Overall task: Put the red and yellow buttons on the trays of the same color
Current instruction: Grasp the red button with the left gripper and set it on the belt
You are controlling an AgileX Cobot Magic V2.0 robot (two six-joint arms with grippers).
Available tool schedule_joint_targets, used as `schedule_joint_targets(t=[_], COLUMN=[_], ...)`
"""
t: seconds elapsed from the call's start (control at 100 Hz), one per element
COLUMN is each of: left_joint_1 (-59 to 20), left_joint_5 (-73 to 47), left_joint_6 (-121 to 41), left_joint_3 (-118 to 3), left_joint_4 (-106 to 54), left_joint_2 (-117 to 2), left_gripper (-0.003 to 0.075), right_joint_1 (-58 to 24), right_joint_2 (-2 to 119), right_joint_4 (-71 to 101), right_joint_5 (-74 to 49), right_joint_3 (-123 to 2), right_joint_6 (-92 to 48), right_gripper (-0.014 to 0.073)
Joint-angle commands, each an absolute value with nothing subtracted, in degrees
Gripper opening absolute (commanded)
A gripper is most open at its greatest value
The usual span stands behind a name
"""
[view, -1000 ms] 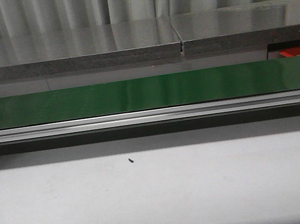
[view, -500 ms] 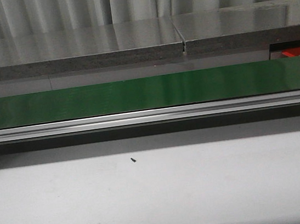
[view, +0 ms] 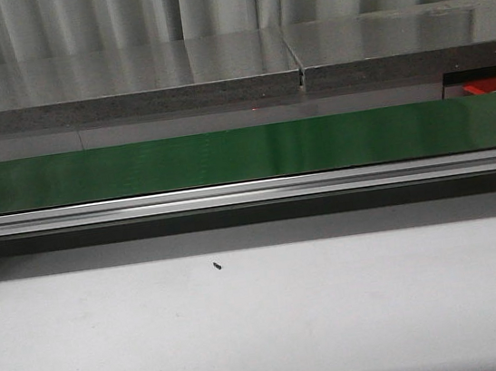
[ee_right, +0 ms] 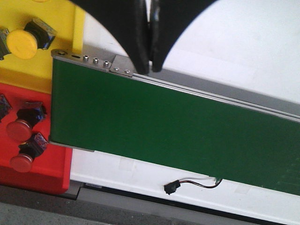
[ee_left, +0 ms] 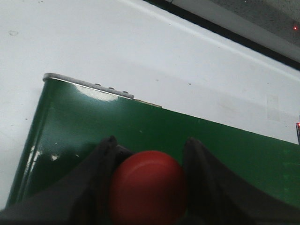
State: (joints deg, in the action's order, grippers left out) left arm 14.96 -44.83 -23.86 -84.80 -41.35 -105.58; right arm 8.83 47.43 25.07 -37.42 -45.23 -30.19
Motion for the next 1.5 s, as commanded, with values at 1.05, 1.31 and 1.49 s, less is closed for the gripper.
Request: schedule_joint_targets(t=[1.05, 1.31, 1.49], left_joint_1=[13.75, 13.88, 16.16], left_joint_5=[-44.48, -43.69, -39.92], left_joint_6=[-24.47, -24.47, -24.47], left_joint_3=[-83.03, -84.52, -86.33], left_joint_4=[-42.16, -43.37, -38.78], left_joint_2=[-103.7, -101.27, -98.05], left_gripper=[0.0477, 0.0691, 0.069], right_joint_1=[8.83, 8.83, 8.83], right_joint_2=[46.76, 46.76, 46.76], right_joint_4=[25.82, 25.82, 25.82], right_joint_5=[-34.26, -34.26, -34.26], right_joint_3=[-46.84, -46.84, -46.84], right_joint_6=[-30.62, -30.62, -30.62], right_gripper=[-0.0067, -0.0067, -0.0067])
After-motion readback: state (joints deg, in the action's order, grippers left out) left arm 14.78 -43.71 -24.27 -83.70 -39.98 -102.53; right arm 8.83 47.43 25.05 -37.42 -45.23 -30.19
